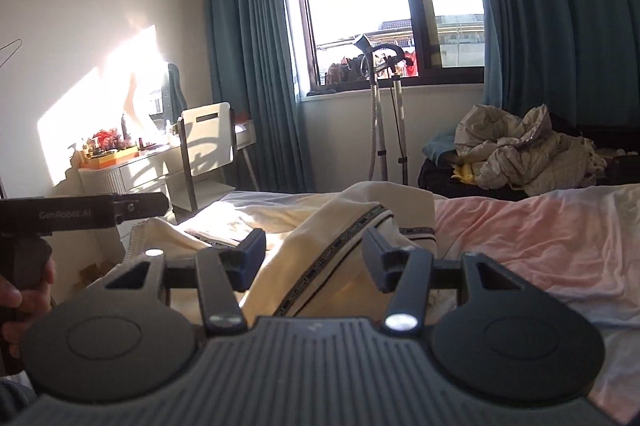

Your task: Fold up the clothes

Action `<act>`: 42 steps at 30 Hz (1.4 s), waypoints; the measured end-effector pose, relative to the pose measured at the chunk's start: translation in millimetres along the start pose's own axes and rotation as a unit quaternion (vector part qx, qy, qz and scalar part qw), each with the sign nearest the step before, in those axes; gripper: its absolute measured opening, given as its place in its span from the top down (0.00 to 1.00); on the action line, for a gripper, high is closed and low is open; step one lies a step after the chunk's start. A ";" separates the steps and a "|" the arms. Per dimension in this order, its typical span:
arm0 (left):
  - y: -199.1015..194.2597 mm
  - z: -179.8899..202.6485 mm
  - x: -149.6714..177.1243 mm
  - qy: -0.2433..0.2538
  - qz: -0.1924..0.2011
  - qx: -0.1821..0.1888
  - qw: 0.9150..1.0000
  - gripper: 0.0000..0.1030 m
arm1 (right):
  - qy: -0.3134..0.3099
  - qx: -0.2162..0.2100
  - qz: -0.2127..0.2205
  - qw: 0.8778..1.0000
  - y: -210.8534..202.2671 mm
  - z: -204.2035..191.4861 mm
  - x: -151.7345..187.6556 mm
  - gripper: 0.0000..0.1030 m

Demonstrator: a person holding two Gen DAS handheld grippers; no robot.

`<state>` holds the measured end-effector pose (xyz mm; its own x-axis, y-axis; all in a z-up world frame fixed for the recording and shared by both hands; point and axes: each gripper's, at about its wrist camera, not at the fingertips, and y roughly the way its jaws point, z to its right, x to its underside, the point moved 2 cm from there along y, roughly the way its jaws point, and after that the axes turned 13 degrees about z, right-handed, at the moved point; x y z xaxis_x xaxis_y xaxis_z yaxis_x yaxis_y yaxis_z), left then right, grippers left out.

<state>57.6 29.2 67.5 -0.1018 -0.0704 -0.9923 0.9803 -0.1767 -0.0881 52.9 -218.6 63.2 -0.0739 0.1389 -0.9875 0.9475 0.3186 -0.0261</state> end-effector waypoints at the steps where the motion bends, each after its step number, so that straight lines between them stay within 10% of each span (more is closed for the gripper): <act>1: 0.2 6.4 3.1 0.001 -0.004 0.002 1.000 0.10 | 0.004 0.009 0.003 1.000 -4.4 9.5 -0.8 0.47; 10: 52.9 46.9 23.8 0.011 -0.042 0.029 0.999 0.10 | 0.017 0.084 0.003 0.996 -18.9 71.8 17.1 0.47; 25: 294.2 43.0 49.0 0.023 -0.113 0.002 0.993 0.13 | 0.084 0.106 -0.019 0.991 20.0 143.7 69.8 0.43; 30: 340.3 32.8 59.3 -0.020 -0.146 0.010 0.989 0.27 | 0.096 0.098 -0.043 0.990 45.5 157.9 86.3 0.42; 37: 348.0 45.5 64.6 0.001 -0.159 0.030 0.987 0.84 | 0.112 0.092 -0.068 0.987 66.0 170.6 100.7 0.42; 42: 300.9 70.8 49.9 0.039 -0.125 0.062 0.989 0.89 | 0.103 0.092 -0.060 0.989 62.8 167.0 95.4 0.42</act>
<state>335.5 -97.0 -2.3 -0.3210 0.0667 -0.9447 0.8971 -0.2982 -0.3259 157.3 -341.9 -58.6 -0.2328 0.3049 -0.9235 0.9672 0.1717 -0.1871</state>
